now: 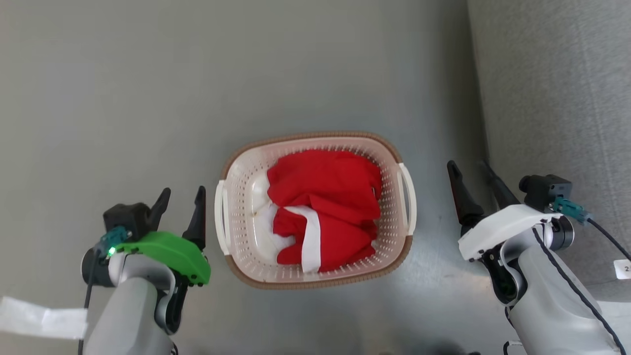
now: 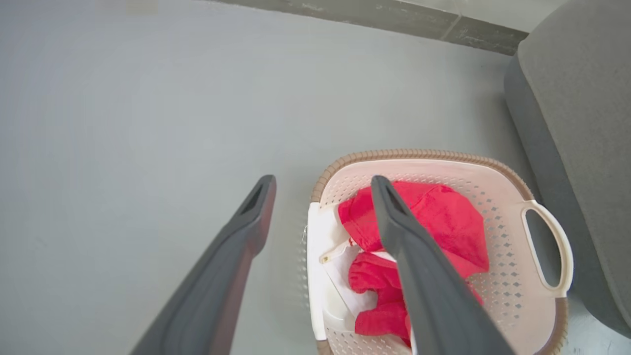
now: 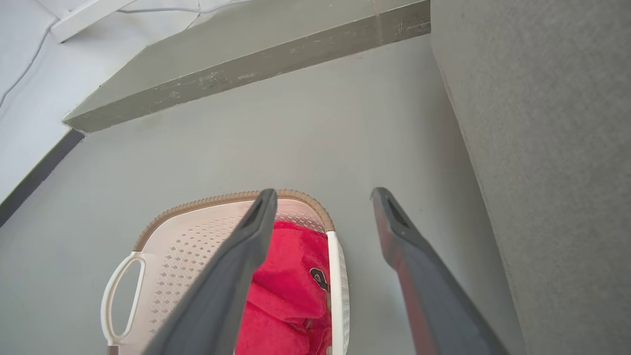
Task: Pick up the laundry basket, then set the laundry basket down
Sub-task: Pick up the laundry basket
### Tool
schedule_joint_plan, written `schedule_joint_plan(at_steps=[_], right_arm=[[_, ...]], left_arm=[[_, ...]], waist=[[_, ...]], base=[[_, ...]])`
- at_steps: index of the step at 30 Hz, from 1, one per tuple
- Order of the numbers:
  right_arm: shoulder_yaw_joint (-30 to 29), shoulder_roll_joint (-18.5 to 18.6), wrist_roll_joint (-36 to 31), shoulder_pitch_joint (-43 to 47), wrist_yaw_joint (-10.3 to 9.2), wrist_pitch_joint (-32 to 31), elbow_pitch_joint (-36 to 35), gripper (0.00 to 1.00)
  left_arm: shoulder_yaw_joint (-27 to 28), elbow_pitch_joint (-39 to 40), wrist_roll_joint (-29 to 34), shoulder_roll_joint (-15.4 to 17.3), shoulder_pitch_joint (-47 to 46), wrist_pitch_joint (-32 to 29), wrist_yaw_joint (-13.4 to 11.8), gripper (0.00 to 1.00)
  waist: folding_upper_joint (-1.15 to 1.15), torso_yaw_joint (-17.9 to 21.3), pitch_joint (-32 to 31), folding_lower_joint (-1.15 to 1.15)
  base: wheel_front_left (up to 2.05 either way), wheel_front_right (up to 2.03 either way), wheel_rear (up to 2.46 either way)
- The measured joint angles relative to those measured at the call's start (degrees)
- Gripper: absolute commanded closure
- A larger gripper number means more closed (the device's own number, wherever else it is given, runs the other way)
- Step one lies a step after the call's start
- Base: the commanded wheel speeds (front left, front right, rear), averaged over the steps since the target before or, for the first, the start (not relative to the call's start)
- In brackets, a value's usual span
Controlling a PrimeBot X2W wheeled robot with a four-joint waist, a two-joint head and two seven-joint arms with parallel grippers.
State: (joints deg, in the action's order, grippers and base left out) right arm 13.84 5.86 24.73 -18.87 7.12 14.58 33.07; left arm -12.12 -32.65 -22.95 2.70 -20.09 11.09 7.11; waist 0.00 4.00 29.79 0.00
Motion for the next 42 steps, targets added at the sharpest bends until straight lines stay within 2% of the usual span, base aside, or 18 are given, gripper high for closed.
schedule_joint_plan(at_steps=[11,22,42], right_arm=[[3.2,0.1,1.1,-5.2,0.00,-0.1,6.9,0.00],[6.1,0.0,2.7,-10.6,0.00,-0.5,10.9,0.00],[11.7,-0.3,7.1,-20.1,0.00,-5.1,19.5,0.00]], left_arm=[[-3.1,-7.6,-0.9,-0.3,-7.1,-2.6,0.0,0.00],[-5.0,-12.0,-2.0,-0.5,-13.0,-3.8,0.0,0.00],[-10.4,-19.6,-8.5,-1.1,-21.9,-7.1,0.0,0.00]], waist=[[0.00,-0.9,6.1,0.00],[0.00,-1.3,12.4,0.00],[0.00,-1.9,22.5,0.01]], base=[[0.00,0.00,0.00],[0.00,0.00,0.00],[0.00,0.00,0.00]])
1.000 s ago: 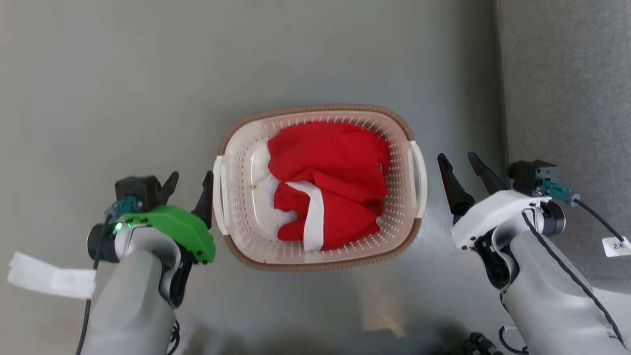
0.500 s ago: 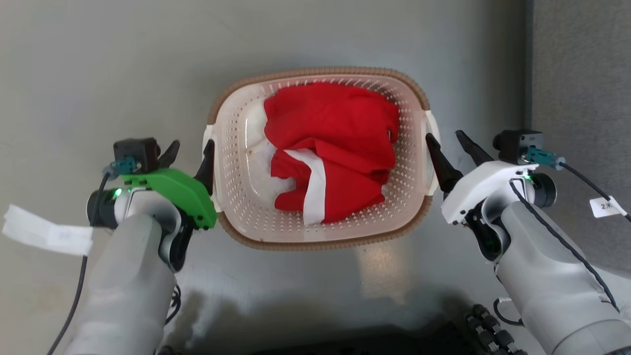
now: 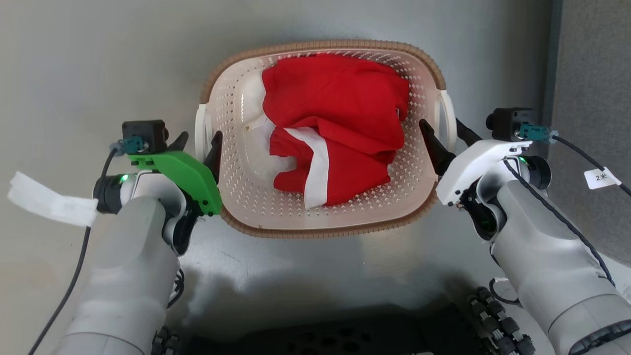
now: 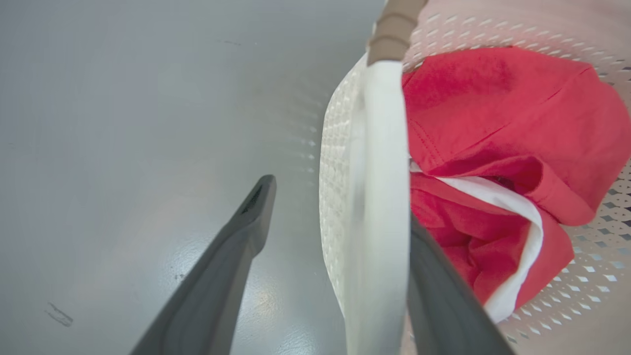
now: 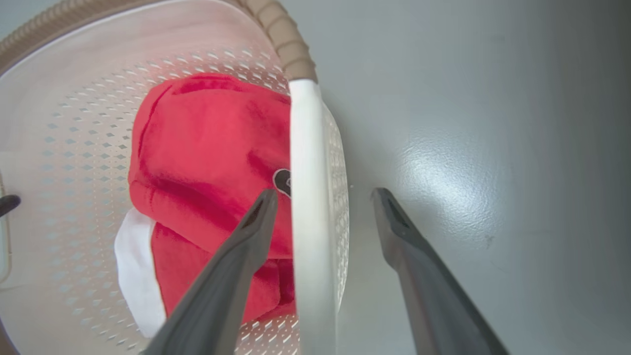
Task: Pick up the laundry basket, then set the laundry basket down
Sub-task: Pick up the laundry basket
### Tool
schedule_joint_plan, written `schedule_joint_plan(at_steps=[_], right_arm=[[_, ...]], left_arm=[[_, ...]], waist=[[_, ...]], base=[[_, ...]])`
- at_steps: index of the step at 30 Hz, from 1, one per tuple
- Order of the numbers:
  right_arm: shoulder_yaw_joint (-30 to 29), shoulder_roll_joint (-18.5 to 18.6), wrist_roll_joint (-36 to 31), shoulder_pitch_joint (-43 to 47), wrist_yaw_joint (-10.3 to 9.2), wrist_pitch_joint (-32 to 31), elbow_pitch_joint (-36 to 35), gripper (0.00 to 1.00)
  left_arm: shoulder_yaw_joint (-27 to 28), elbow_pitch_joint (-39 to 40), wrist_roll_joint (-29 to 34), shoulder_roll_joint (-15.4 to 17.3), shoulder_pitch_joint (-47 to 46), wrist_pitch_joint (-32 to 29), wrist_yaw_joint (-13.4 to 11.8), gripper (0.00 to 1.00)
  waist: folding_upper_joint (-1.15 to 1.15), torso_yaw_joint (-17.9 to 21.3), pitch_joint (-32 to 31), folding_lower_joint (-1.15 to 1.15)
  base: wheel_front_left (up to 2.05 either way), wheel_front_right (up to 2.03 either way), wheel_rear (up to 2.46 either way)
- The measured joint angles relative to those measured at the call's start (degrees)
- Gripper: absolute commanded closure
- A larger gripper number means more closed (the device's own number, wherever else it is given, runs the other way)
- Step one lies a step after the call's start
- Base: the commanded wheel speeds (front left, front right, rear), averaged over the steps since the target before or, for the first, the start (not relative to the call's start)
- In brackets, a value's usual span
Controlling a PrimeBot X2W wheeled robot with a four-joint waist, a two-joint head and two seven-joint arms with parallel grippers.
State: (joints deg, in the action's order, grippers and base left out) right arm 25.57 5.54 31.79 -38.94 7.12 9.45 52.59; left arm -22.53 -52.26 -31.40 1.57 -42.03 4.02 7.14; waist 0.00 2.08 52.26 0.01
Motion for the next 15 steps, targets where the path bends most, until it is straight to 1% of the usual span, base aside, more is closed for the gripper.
schedule_joint_plan(at_steps=[4,6,7,8,9,10,11,12,15], right_arm=[[0.8,0.0,0.6,-1.1,0.00,0.0,0.7,0.00],[1.3,0.0,0.9,-1.6,0.00,0.0,1.0,0.00],[1.6,0.0,1.1,-1.8,0.00,0.1,1.0,0.15],[2.0,0.0,1.1,-2.0,0.00,0.1,1.0,0.51],[2.3,-0.1,1.2,-2.2,0.00,0.1,1.1,0.79],[2.7,-0.1,1.5,-2.4,0.00,0.1,1.2,1.00],[3.3,-0.1,1.9,-2.6,0.00,0.1,1.2,1.00],[3.7,-0.1,2.3,-2.8,0.00,0.1,1.2,1.00],[4.3,-0.1,3.2,-3.1,-0.15,0.1,1.7,1.00]], left_arm=[[-0.9,-0.9,-0.7,0.0,-1.3,0.0,0.0,0.00],[-1.5,-1.0,-1.2,0.0,-1.6,0.0,0.0,0.17],[-1.7,-1.1,-1.7,-0.1,-1.6,0.0,0.0,0.34],[-2.0,-1.3,-2.3,-0.1,-1.6,0.0,0.0,0.53],[-2.2,-1.4,-2.7,-0.1,-1.7,0.0,0.2,0.63],[-2.7,-1.4,-2.9,-0.3,-1.9,0.0,0.3,0.77],[-3.1,-1.5,-3.2,-0.5,-2.1,0.0,0.4,0.97],[-3.5,-1.5,-3.5,-0.6,-2.3,0.0,0.4,1.00],[-4.2,-1.7,-4.1,-0.3,-2.6,-0.3,0.4,1.00]], waist=[[0.00,-0.1,1.0,0.00],[0.00,-0.1,1.3,0.00],[0.00,-0.1,1.3,0.00],[0.00,-0.2,1.4,0.00],[0.00,-0.2,1.4,0.00],[0.00,-0.2,1.5,0.00],[0.00,-0.2,1.5,0.00],[0.00,-0.2,1.5,0.00],[0.00,-0.3,1.5,0.00]], base=[[0.00,0.00,0.00],[0.00,0.00,0.00],[0.00,0.00,0.00],[0.00,0.00,0.00],[0.00,0.00,0.00],[0.00,0.00,0.00],[0.00,0.00,0.00],[0.00,0.00,0.00],[0.00,0.00,0.00]])
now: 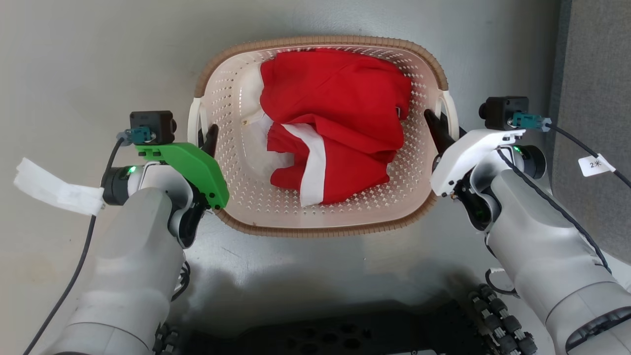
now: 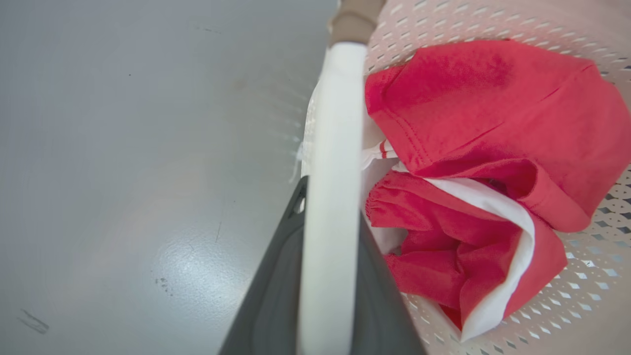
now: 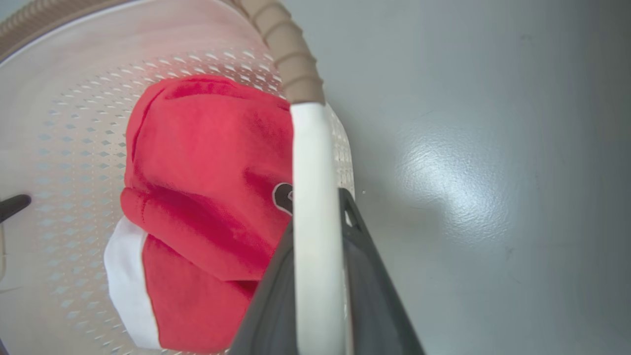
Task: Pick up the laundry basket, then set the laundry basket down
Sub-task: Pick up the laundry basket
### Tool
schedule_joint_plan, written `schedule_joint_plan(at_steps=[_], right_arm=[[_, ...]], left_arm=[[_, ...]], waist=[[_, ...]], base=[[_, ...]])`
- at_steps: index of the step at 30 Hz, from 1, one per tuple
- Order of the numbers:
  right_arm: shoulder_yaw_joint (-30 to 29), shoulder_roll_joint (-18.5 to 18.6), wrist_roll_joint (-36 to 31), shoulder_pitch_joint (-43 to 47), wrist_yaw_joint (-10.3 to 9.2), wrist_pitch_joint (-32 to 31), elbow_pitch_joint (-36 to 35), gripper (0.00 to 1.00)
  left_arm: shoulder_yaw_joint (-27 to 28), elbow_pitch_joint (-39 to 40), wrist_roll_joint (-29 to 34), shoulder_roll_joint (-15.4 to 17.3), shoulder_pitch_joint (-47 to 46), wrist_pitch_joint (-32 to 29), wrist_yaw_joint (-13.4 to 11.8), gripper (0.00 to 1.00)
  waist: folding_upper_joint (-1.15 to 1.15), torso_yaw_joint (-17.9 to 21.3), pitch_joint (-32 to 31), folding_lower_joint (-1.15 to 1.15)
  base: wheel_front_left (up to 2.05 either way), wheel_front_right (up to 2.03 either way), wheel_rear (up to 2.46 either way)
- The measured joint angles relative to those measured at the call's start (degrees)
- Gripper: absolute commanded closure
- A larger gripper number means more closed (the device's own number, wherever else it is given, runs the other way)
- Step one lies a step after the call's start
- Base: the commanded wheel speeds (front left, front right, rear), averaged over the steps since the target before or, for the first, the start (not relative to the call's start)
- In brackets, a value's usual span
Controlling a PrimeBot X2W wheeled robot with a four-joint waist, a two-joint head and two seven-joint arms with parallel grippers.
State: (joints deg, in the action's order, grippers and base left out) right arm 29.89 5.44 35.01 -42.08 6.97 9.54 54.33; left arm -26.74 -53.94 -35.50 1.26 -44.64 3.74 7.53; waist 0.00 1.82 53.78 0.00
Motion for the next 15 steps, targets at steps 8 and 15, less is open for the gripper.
schedule_joint_plan(at_steps=[8,15], right_arm=[[2.2,0.1,1.6,-0.8,-0.01,1.1,1.0,1.00],[5.1,0.0,4.0,-0.8,-0.02,1.0,2.3,1.00]], left_arm=[[-2.5,-1.6,-3.5,0.1,0.0,0.0,0.0,1.00],[-4.0,-3.8,-5.8,0.1,0.0,-0.8,0.0,1.00]], waist=[[0.00,-0.1,-1.8,0.00],[0.00,0.0,-5.5,0.00]], base=[[0.00,0.00,0.00],[0.00,0.00,0.00]])
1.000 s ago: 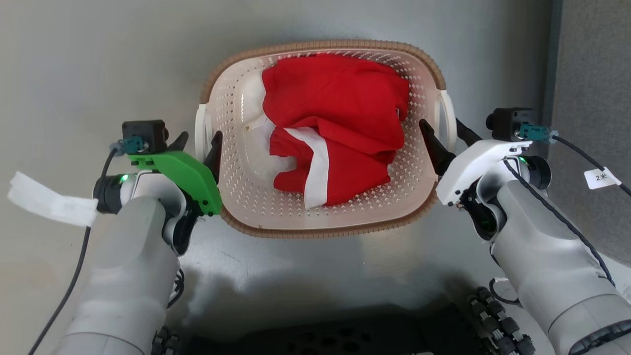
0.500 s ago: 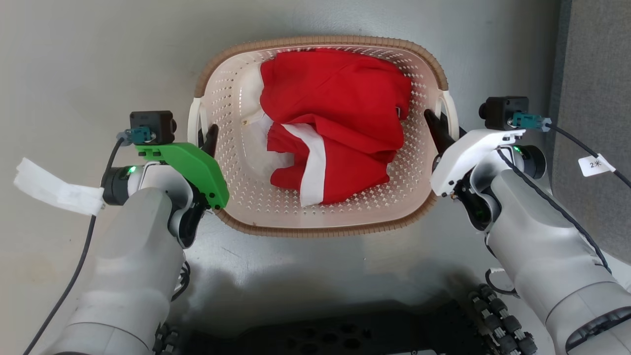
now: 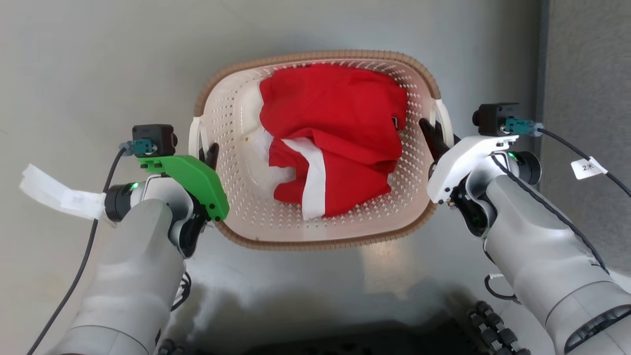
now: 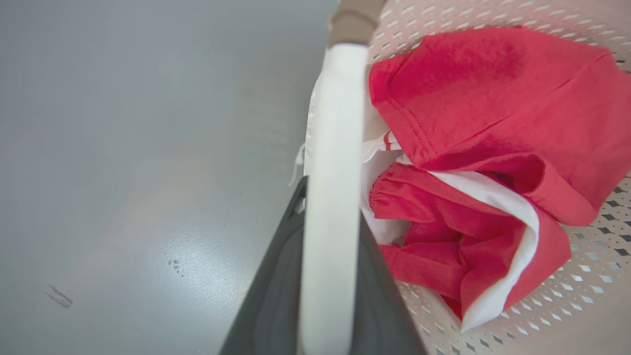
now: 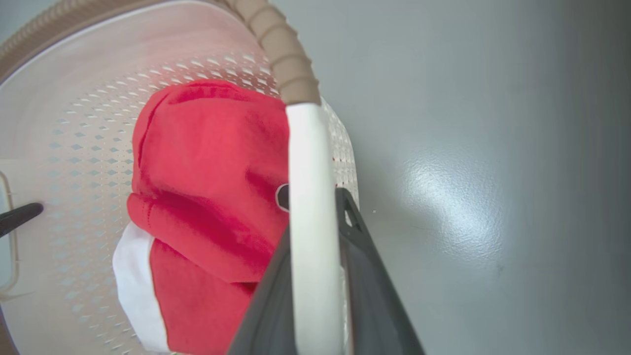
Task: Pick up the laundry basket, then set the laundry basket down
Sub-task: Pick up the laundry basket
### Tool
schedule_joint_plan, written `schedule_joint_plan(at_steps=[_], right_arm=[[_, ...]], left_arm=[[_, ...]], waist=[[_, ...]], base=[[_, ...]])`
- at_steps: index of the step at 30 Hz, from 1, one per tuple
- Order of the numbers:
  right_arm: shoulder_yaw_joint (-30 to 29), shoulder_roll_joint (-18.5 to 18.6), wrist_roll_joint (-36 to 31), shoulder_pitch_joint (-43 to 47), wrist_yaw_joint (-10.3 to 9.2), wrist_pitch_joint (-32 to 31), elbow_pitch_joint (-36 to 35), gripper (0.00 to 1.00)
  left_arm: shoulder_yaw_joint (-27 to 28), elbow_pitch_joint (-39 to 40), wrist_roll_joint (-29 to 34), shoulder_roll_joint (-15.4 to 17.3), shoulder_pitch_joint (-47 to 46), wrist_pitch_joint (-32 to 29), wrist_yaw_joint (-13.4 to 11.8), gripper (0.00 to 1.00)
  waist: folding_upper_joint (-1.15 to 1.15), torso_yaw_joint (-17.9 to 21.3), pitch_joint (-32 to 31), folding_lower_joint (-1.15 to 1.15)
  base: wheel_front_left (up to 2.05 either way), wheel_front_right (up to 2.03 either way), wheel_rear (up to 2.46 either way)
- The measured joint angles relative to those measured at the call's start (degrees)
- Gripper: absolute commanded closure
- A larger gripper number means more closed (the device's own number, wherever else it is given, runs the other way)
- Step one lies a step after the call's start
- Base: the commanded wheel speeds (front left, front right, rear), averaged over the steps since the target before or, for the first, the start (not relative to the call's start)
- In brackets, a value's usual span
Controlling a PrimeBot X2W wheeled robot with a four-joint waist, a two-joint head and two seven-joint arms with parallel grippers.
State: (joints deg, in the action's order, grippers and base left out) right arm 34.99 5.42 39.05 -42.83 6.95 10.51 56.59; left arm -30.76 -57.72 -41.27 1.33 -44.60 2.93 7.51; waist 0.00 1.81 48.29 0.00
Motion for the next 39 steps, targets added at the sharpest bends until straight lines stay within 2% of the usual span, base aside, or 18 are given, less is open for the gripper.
schedule_joint_plan(at_steps=[22,39], right_arm=[[8.2,-0.2,8.3,0.1,-0.46,-13.4,2.1,1.00],[13.3,-0.2,13.9,5.9,-0.51,-22.3,3.6,1.00]], left_arm=[[-3.3,-5.0,-7.1,0.4,3.6,-12.2,0.0,1.00],[-6.3,-6.4,-10.6,0.6,8.8,-20.1,0.0,1.00]], waist=[[0.00,1.9,-16.8,0.00],[0.00,3.3,-30.3,-0.01]], base=[[0.00,0.00,0.00],[0.00,0.00,0.00]])
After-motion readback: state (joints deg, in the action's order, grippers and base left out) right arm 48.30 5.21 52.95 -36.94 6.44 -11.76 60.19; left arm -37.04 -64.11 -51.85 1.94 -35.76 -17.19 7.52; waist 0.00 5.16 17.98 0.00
